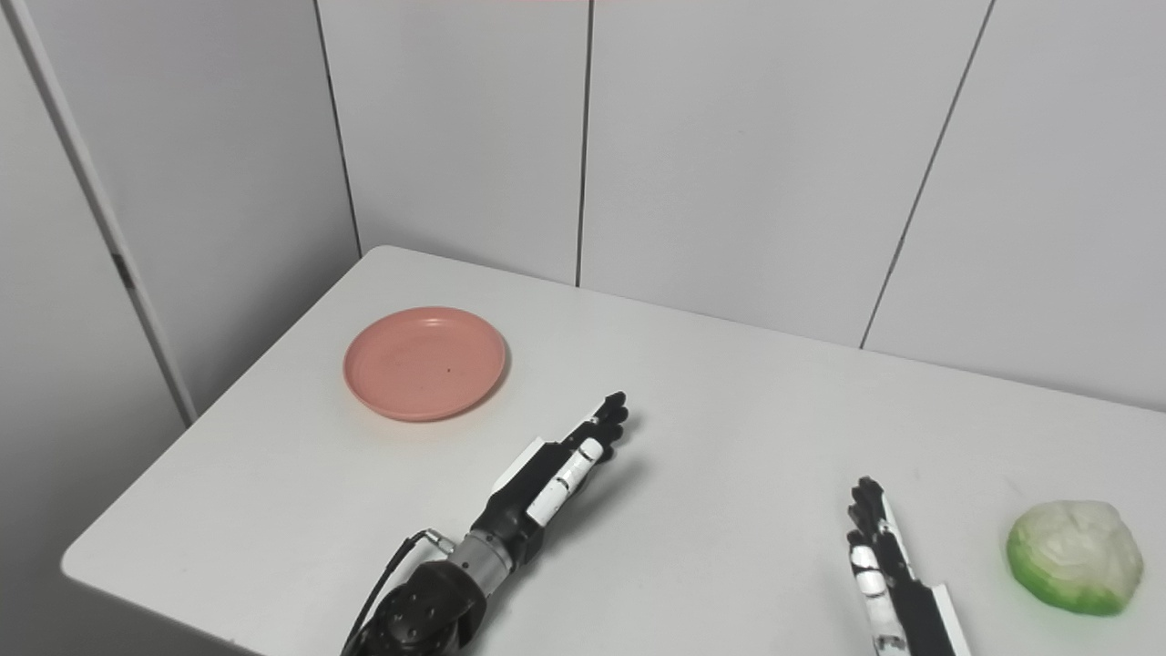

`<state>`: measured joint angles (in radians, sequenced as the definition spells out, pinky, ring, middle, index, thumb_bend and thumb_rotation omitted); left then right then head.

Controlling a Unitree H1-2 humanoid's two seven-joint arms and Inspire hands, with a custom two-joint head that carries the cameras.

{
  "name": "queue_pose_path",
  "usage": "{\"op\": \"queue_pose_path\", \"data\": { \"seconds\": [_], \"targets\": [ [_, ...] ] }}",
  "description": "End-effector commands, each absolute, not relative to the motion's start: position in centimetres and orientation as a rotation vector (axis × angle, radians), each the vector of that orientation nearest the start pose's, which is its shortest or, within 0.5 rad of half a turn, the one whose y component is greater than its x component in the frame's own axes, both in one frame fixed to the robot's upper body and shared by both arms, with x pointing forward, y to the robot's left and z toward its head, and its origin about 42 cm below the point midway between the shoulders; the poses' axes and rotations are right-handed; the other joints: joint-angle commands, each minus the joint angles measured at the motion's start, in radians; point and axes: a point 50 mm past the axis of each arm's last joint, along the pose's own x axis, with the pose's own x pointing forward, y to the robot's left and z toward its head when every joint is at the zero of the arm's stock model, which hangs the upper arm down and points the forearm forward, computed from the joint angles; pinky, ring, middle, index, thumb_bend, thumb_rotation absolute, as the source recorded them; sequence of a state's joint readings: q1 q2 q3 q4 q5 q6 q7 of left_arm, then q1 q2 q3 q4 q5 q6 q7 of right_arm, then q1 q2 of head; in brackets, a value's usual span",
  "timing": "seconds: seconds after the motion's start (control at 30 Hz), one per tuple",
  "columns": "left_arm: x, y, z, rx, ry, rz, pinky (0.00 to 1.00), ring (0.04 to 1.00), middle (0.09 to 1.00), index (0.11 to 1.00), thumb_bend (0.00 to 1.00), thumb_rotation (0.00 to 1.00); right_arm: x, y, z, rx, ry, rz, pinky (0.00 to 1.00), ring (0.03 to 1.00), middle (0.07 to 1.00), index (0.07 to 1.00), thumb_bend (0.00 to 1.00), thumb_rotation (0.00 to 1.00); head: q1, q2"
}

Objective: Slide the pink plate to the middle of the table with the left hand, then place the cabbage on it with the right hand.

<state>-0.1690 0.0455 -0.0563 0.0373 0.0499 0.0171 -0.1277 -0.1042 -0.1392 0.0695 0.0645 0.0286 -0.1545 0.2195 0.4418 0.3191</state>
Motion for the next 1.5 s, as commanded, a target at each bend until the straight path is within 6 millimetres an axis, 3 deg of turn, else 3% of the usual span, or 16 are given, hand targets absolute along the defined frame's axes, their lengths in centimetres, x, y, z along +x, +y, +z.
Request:
{"op": "queue_pose_path", "data": {
  "seconds": [0.0, 0.3, 0.53, 0.67, 1.27, 1.47],
  "targets": [
    [35.2, 18.9, 17.2, 0.129, -0.224, -0.208, 0.97, 0.993, 1.0, 0.997, 0.51, 1.0, 30.7, -22.4, 8.5, -0.128, -0.059, 0.291, 1.0, 1.0, 1.0, 1.0, 0.19, 1.0, -0.001, 0.002],
    [36.3, 20.8, 20.6, 0.106, -0.329, -0.147, 0.96, 0.977, 0.993, 0.985, 0.51, 1.0, 30.8, -22.3, 8.5, -0.134, -0.056, 0.288, 1.0, 1.0, 1.0, 1.0, 0.19, 1.0, 0.007, 0.001],
    [36.5, 22.2, 22.3, 0.105, -0.396, -0.074, 0.97, 0.974, 0.992, 0.987, 0.52, 1.0, 30.7, -22.4, 8.5, -0.134, -0.063, 0.291, 1.0, 1.0, 1.0, 1.0, 0.14, 1.0, 0.014, 0.005],
    [36.8, 23.3, 23.2, 0.099, -0.414, -0.026, 0.98, 0.982, 0.995, 0.989, 0.52, 1.0, 30.7, -22.6, 8.5, -0.125, -0.064, 0.292, 1.0, 1.0, 1.0, 1.0, 0.17, 1.0, 0.019, 0.011],
    [38.5, 30.1, 25.1, 0.075, -0.431, 0.145, 0.98, 0.978, 0.993, 0.98, 0.46, 1.0, 30.4, -23.0, 9.0, -0.108, -0.066, 0.295, 1.0, 1.0, 1.0, 1.0, 0.19, 1.0, 0.041, 0.044],
    [39.2, 33.7, 25.0, 0.095, -0.415, 0.209, 0.95, 0.949, 0.961, 0.95, 0.45, 1.0, 30.3, -23.0, 9.1, -0.117, -0.065, 0.295, 1.0, 1.0, 1.0, 1.0, 0.21, 1.0, 0.048, 0.057]
  ]
}}
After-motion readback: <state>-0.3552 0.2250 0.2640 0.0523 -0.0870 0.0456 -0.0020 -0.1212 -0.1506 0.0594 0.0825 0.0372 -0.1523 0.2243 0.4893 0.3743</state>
